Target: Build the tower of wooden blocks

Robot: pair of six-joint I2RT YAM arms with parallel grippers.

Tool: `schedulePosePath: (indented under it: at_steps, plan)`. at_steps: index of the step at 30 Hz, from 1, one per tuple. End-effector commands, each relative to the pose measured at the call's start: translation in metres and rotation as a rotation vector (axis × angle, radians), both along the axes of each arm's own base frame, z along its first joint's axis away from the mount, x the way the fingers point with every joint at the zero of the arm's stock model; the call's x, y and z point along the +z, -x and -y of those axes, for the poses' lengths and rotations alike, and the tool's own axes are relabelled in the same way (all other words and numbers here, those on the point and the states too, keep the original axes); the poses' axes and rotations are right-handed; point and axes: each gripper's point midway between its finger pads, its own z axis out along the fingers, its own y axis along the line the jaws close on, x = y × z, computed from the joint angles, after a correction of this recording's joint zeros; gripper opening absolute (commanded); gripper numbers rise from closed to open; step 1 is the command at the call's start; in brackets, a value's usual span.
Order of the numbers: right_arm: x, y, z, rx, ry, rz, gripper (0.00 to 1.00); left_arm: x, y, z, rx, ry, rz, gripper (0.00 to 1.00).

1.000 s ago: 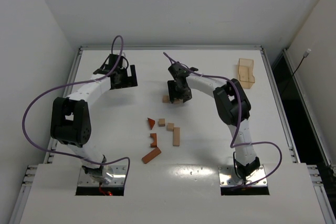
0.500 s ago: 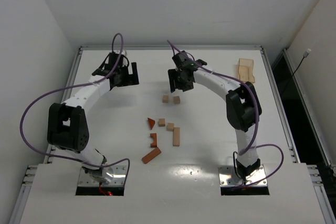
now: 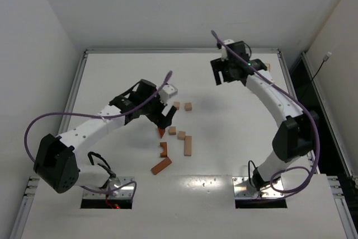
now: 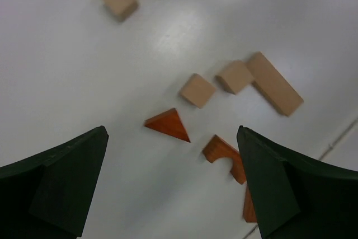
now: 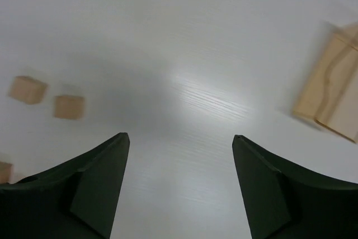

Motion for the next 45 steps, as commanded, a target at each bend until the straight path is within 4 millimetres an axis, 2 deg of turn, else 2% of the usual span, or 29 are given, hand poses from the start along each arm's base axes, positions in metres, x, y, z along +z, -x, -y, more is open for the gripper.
schedulePosePath:
  at_steps: [1,2,3,4,6,7,8,10,12,14,15,16,18,21,22,24,26,28,30,32,33,34,35,36,37,38,39,40,45]
  plan:
    - [-0.003,0.014,0.081,-0.053,0.158,-0.007,0.74,-0.008,0.044,0.029,-0.297,-0.078,0.003,0.98]
    - [-0.006,0.017,0.106,-0.109,0.161,-0.025,0.76,-0.015,0.055,0.031,-0.331,-0.102,-0.028,0.98]
    - [-0.01,0.024,0.117,-0.116,0.16,-0.047,0.78,-0.015,0.059,0.035,-0.348,-0.111,-0.023,0.97]
    - [-0.013,0.032,0.133,-0.141,0.155,-0.066,0.81,-0.022,0.072,0.042,-0.408,-0.128,-0.024,0.97]
    - [-0.017,0.041,0.146,-0.17,0.149,-0.079,0.83,-0.023,0.086,0.05,-0.465,-0.145,-0.008,0.97]
    - [-0.023,0.047,0.148,-0.166,0.131,-0.095,0.83,-0.031,0.099,0.056,-0.524,-0.168,-0.01,0.97]
    - [-0.02,0.051,0.155,-0.183,0.121,-0.087,0.83,-0.032,0.107,0.06,-0.56,-0.178,-0.01,0.97]
    - [-0.027,0.058,0.156,-0.187,0.092,-0.1,0.83,-0.035,0.123,0.07,-0.672,-0.224,0.038,0.97]
    - [-0.032,0.063,0.161,-0.195,0.072,-0.107,0.83,-0.046,0.127,0.074,-0.734,-0.285,0.059,0.97]
    - [-0.032,0.063,0.162,-0.204,0.058,-0.109,0.83,-0.041,0.127,0.081,-0.79,-0.307,0.062,0.97]
    - [-0.032,0.063,0.16,-0.196,0.049,-0.11,0.83,-0.047,0.13,0.084,-0.825,-0.319,0.026,0.97]
    - [-0.032,0.063,0.164,-0.208,0.048,-0.11,0.83,-0.042,0.133,0.087,-0.857,-0.313,0.017,0.97]
    - [-0.032,0.063,0.163,-0.2,0.028,-0.111,0.83,-0.041,0.138,0.092,-0.947,-0.31,0.052,0.95]
    - [-0.037,0.064,0.165,-0.199,0.005,-0.132,0.83,-0.041,0.135,0.09,-1.015,-0.317,0.136,0.95]
    - [-0.037,0.064,0.163,-0.191,-0.004,-0.132,0.83,-0.034,0.133,0.092,-1.027,-0.301,0.191,0.95]
    - [-0.04,0.064,0.163,-0.191,-0.004,-0.141,0.83,-0.039,0.131,0.087,-1.099,-0.344,0.246,0.95]
    - [-0.04,0.064,0.165,-0.194,-0.011,-0.142,0.83,-0.041,0.136,0.082,-1.197,-0.335,0.275,0.95]
    - [-0.046,0.064,0.163,-0.188,-0.017,-0.16,0.83,-0.032,0.131,0.078,-1.307,-0.309,0.391,0.97]
    - [-0.049,0.063,0.161,-0.181,-0.025,-0.17,0.83,-0.034,0.119,0.072,-1.407,-0.36,0.527,0.98]
    - [-0.049,0.063,0.161,-0.181,-0.025,-0.17,0.83,-0.033,0.112,0.069,-1.479,-0.38,0.593,0.98]
    - [-0.049,0.063,0.164,-0.19,-0.026,-0.17,0.83,-0.03,0.099,0.065,-1.535,-0.406,0.655,0.98]
    - [-0.049,0.063,0.164,-0.19,-0.026,-0.17,0.83,-0.028,0.098,0.068,-1.577,-0.376,0.669,0.98]
    - [-0.049,0.063,0.164,-0.19,-0.026,-0.17,0.83,-0.042,0.099,0.062,-1.636,-0.362,0.598,0.98]
    - [-0.049,0.064,0.168,-0.2,-0.027,-0.17,0.83,-0.028,0.082,0.069,-1.674,-0.364,0.666,0.98]
    - [-0.049,0.064,0.168,-0.2,-0.027,-0.17,0.83,-0.026,0.081,0.074,-1.707,-0.315,0.663,0.98]
    - [-0.049,0.064,0.169,-0.203,-0.034,-0.17,0.83,-0.04,0.078,0.078,-1.745,-0.286,0.603,0.98]
    - [-0.049,0.064,0.169,-0.203,-0.035,-0.17,0.83,-0.043,0.082,0.074,-1.78,-0.258,0.537,0.98]
    - [-0.049,0.064,0.169,-0.203,-0.035,-0.17,0.83,-0.027,0.069,0.088,-1.817,-0.255,0.603,0.98]
    - [-0.049,0.064,0.179,-0.228,-0.044,-0.17,0.83,-0.038,0.066,0.102,-1.952,-0.226,0.545,0.93]
